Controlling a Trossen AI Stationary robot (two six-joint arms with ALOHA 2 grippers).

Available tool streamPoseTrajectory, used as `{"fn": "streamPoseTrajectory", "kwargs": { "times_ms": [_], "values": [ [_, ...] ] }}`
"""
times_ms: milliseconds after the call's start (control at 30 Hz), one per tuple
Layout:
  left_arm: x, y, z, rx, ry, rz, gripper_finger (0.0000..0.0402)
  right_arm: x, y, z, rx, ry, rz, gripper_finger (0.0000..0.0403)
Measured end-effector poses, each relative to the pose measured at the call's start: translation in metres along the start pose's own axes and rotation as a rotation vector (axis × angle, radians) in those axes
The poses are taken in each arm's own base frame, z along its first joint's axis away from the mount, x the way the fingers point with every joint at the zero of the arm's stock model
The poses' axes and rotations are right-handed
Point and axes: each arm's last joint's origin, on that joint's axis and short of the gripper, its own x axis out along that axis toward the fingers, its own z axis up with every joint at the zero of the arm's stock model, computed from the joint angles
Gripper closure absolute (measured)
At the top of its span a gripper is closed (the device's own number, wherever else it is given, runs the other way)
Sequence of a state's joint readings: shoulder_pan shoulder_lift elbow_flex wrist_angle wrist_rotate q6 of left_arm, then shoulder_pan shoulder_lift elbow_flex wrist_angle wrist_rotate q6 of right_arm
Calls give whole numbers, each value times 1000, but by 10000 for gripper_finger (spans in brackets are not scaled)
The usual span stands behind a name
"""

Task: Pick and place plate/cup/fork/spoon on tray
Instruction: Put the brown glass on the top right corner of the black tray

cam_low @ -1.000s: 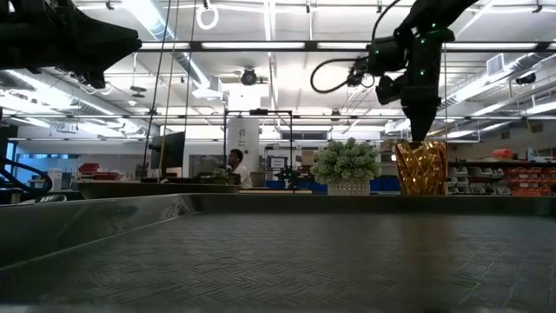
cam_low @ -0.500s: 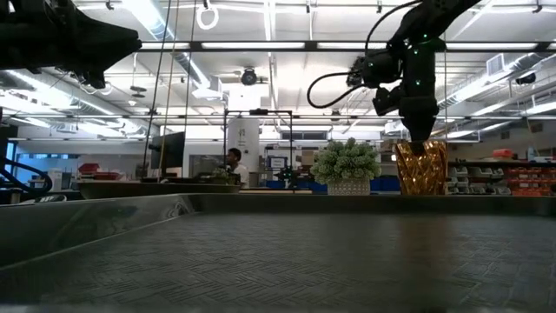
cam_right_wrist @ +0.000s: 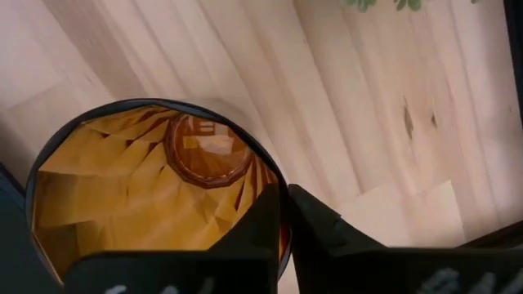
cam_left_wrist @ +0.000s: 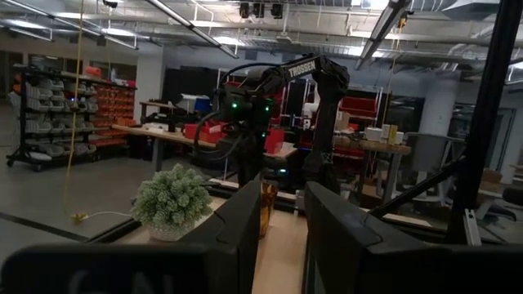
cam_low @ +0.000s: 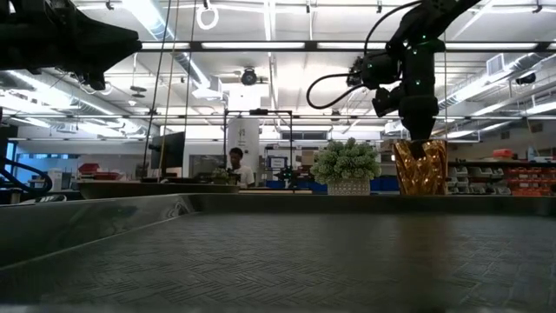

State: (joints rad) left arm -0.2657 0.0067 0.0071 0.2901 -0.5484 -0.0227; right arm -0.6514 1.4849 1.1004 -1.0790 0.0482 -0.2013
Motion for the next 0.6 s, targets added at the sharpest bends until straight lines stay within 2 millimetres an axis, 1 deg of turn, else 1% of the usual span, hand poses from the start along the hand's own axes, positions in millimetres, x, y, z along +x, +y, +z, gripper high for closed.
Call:
{"fn": "streamPoseTrajectory", "kwargs": {
  "times_ms": [133, 333, 400, 600],
  "values": [
    [0, 0, 0, 0, 0, 0, 294, 1, 0, 0, -11, 5, -9, 371],
    [0, 0, -1, 10, 8, 1, 294, 0, 2, 0, -48, -6, 34, 390],
    [0, 0, -1, 12, 12, 1, 294, 0, 3, 0, -54, -9, 47, 390],
    [0, 0, -1, 0, 13, 0, 294, -6, 15, -3, -99, -17, 51, 390]
  ]
}}
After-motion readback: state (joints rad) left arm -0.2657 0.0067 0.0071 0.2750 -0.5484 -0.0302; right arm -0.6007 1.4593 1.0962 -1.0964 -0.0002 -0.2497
